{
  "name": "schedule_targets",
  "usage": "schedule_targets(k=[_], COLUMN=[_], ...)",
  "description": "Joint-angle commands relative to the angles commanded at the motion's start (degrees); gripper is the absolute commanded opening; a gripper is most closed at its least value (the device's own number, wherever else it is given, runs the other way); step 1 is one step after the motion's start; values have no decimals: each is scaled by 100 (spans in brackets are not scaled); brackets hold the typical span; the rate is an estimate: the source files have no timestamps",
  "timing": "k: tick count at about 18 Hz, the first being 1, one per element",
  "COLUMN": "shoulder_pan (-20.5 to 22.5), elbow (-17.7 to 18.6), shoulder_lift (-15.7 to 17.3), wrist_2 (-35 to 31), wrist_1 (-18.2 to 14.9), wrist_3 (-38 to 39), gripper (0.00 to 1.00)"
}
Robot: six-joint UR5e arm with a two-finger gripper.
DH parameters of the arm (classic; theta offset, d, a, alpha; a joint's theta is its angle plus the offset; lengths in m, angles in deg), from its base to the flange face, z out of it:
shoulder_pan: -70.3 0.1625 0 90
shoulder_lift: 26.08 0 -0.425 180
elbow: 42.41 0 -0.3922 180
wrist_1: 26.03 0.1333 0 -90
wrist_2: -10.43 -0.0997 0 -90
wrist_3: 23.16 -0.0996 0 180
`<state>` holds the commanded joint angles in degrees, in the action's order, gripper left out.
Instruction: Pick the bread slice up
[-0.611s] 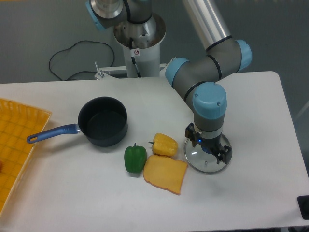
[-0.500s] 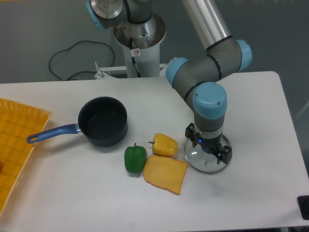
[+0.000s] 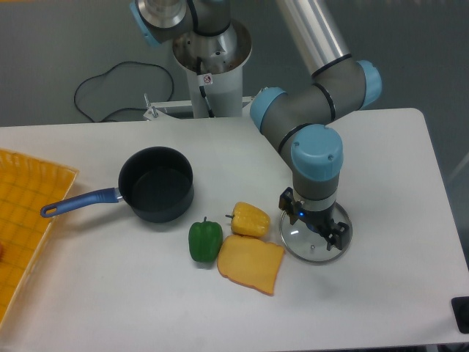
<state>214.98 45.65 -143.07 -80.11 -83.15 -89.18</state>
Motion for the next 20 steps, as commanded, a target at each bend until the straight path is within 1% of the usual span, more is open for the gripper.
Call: schedule_targets(k=[2,5,9,11,13,17,20], shoulder_pan=[-132,-168,-194,-203,-212,-264,-308], elbow=[0,0,-44,-44,-61,-44,-53], shoulder_lift=[9,-35,-140,-202,-237,-386,-413], wrist_2=[1,36,344,318,326,300,326], wrist_1=[0,9,44,53,53,149,167], wrist_3=[307,624,1187,1310,1669,1750,2232], gripper=[100,100,100,100,100,100,100])
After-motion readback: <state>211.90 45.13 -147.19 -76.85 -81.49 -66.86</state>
